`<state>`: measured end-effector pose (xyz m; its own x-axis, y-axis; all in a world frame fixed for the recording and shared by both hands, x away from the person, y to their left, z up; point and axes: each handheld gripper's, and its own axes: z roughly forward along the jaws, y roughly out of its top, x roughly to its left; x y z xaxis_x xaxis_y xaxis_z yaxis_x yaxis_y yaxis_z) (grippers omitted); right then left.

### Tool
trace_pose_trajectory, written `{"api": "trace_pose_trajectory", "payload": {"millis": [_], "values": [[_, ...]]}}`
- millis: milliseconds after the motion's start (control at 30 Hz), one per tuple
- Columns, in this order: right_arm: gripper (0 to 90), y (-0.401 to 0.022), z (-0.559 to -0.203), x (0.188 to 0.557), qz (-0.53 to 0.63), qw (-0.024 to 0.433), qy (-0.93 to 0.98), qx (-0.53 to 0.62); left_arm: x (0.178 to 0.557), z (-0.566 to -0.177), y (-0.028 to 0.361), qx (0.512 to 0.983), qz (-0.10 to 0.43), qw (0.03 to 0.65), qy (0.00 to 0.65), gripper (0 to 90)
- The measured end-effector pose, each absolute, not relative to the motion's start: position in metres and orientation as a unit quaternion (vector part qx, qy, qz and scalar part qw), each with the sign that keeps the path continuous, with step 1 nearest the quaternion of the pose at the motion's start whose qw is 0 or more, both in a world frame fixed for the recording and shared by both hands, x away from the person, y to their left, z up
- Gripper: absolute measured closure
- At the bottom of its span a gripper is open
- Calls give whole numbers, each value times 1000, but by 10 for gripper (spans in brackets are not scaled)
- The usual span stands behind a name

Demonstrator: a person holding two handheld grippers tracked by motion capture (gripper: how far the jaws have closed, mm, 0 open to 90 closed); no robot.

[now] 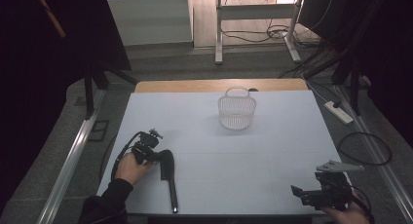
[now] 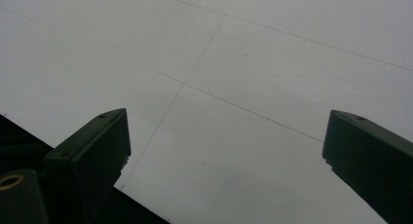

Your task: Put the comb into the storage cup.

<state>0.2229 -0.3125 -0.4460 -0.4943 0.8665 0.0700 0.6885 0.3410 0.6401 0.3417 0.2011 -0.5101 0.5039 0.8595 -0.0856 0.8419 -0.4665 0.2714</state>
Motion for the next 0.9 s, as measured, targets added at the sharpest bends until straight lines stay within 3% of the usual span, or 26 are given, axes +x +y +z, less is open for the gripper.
{"api": "trace_pose_trajectory", "payload": {"millis": [467,900], "values": [[41,-313,-446,223,313,143,806,482,361,-508,140,883,25,156,442,893],[41,-313,-446,223,313,142,805,483,352,-488,142,883,21,195,427,892]]}}
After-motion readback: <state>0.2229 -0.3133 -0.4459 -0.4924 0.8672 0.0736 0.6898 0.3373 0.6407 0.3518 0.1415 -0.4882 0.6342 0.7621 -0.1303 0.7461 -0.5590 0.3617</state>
